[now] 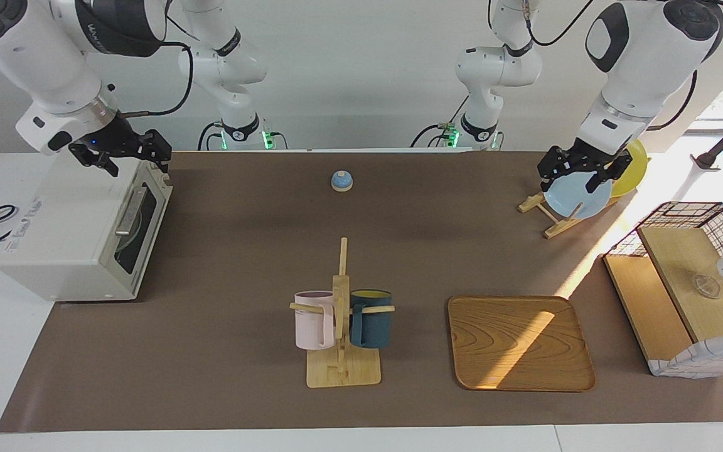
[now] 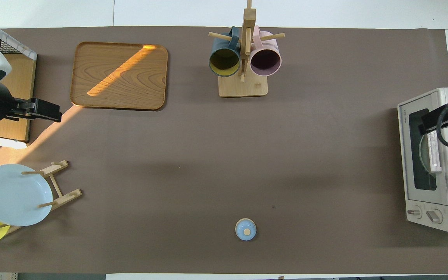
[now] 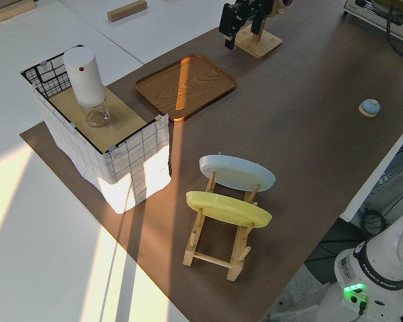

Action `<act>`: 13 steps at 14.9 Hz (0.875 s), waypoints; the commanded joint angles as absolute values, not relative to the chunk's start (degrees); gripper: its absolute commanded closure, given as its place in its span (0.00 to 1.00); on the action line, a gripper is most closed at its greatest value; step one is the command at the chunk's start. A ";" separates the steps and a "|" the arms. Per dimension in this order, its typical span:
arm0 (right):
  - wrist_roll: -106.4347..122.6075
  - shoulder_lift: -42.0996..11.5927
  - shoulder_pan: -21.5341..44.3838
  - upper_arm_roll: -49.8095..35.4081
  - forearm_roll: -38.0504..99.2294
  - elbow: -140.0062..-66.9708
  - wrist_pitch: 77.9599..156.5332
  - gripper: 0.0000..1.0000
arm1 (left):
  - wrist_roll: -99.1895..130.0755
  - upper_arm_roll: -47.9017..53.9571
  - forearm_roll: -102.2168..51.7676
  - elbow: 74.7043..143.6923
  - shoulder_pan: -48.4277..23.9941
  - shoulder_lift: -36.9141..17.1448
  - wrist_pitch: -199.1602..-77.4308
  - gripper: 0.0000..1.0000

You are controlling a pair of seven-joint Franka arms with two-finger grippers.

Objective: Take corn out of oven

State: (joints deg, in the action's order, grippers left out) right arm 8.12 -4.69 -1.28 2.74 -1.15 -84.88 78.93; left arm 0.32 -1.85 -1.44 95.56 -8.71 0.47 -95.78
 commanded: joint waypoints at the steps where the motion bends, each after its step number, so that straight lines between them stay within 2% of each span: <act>1: 7.29 -4.75 -1.85 2.37 0.00 -84.64 79.37 0.00 | -0.26 -1.67 -0.35 96.33 -8.53 1.41 -95.98 0.00; 5: 7.29 -4.57 -1.84 2.29 -0.09 -84.90 79.37 0.00 | -0.26 -1.67 -0.35 96.33 -8.53 1.41 -95.98 0.00; 9: 8.35 -2.90 -2.54 2.37 -0.26 -88.94 82.53 0.00 | -0.26 -1.67 -0.35 96.33 -8.53 1.41 -95.98 0.00; 10: 8.44 -2.29 -2.72 2.37 -0.26 -89.90 82.88 0.22 | -0.26 -1.67 -0.35 96.33 -8.53 1.41 -95.98 0.00; 11: 8.87 -2.20 -2.81 2.37 -0.26 -90.17 82.97 0.72 | -0.26 -1.67 -0.35 96.33 -8.53 1.41 -95.98 0.00; 12: 8.96 -2.11 -2.81 2.37 -0.52 -90.35 83.32 1.00 | -0.26 -1.67 -0.35 96.33 -8.53 1.41 -95.98 0.00; 13: 8.96 -1.94 -2.73 2.46 -0.96 -91.13 84.28 1.00 | -0.26 -1.67 -0.35 96.33 -8.53 1.41 -95.98 0.00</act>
